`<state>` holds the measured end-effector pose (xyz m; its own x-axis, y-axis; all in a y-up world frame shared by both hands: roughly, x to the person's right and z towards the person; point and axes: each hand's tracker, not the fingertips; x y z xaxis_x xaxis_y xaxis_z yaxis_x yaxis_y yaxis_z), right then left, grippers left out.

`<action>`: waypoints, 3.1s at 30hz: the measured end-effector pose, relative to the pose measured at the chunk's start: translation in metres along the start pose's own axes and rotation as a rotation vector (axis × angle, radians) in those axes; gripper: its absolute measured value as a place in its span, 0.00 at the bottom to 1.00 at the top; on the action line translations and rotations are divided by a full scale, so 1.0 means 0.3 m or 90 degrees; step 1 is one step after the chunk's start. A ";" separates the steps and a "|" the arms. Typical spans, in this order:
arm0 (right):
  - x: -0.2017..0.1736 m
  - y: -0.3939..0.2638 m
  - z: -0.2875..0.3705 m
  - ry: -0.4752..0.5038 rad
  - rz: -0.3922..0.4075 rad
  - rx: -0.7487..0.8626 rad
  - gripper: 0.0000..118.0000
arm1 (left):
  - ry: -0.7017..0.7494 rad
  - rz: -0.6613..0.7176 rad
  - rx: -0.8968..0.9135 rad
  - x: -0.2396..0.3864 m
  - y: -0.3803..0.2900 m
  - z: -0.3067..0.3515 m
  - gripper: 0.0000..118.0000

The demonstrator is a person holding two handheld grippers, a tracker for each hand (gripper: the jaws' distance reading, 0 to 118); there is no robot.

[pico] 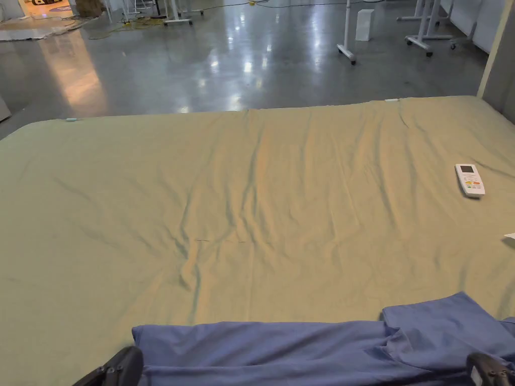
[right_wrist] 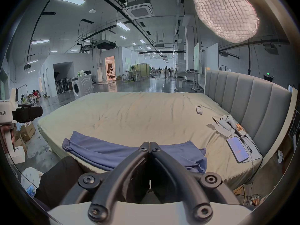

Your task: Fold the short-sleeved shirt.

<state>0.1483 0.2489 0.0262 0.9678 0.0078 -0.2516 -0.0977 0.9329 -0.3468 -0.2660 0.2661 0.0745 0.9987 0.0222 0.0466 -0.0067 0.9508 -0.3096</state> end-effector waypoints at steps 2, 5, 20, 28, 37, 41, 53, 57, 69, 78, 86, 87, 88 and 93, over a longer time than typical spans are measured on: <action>0.016 -0.002 -0.002 -0.001 -0.015 0.004 0.00 | -0.034 0.038 0.004 -0.062 -0.005 -0.043 0.00; 0.038 -0.009 -0.006 -0.001 -0.037 -0.005 0.00 | -0.032 0.076 -0.039 -0.161 -0.028 -0.143 0.00; 0.079 -0.112 0.003 -0.026 -0.058 -0.093 0.00 | -0.136 0.469 -0.327 -0.588 -0.382 -0.645 0.87; 0.074 -0.093 0.012 -0.033 -0.077 -0.091 0.00 | -0.208 0.659 -0.313 -0.540 -0.414 -0.685 0.30; 0.086 -0.080 0.029 -0.045 -0.078 -0.089 0.00 | -0.123 0.604 -0.298 -0.490 -0.359 -0.647 0.06; 0.108 -0.081 0.037 -0.055 -0.089 -0.086 0.00 | -0.084 0.564 -0.284 -0.618 -0.326 -0.597 0.06; 0.115 -0.124 0.040 -0.040 -0.149 -0.084 0.00 | -0.129 0.516 -0.283 -0.421 -0.106 -0.673 0.06; 0.113 -0.120 0.068 -0.050 -0.117 -0.082 0.00 | -0.224 0.488 -0.309 -0.060 -0.040 -0.747 0.06; 0.184 -0.228 0.178 -0.104 -0.142 -0.110 0.00 | -0.218 0.304 -0.426 0.283 -0.198 -1.038 0.25; 0.205 -0.264 0.161 -0.093 -0.173 -0.127 0.00 | -0.209 0.409 -0.260 0.099 -0.104 -0.816 0.88; 0.163 -0.219 0.157 -0.085 -0.137 -0.114 0.00 | -0.255 0.494 -0.415 0.181 -0.321 -0.904 0.01; 0.160 -0.215 0.158 -0.085 -0.136 -0.113 0.00 | -0.248 0.478 -0.431 0.227 -0.329 -0.914 0.01; 0.158 -0.214 0.159 -0.087 -0.136 -0.115 0.00 | -0.256 0.460 -0.449 0.265 -0.344 -0.933 0.01; 0.152 -0.219 0.166 -0.092 -0.123 -0.128 0.00 | -0.248 0.349 -0.436 0.345 -0.365 -0.989 0.00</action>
<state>0.2105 0.2058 0.0825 0.9945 -0.0983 -0.0369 0.0618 0.8319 -0.5514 -0.1467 0.0725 -0.1685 0.7777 0.6286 0.0038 -0.3136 0.3932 -0.8643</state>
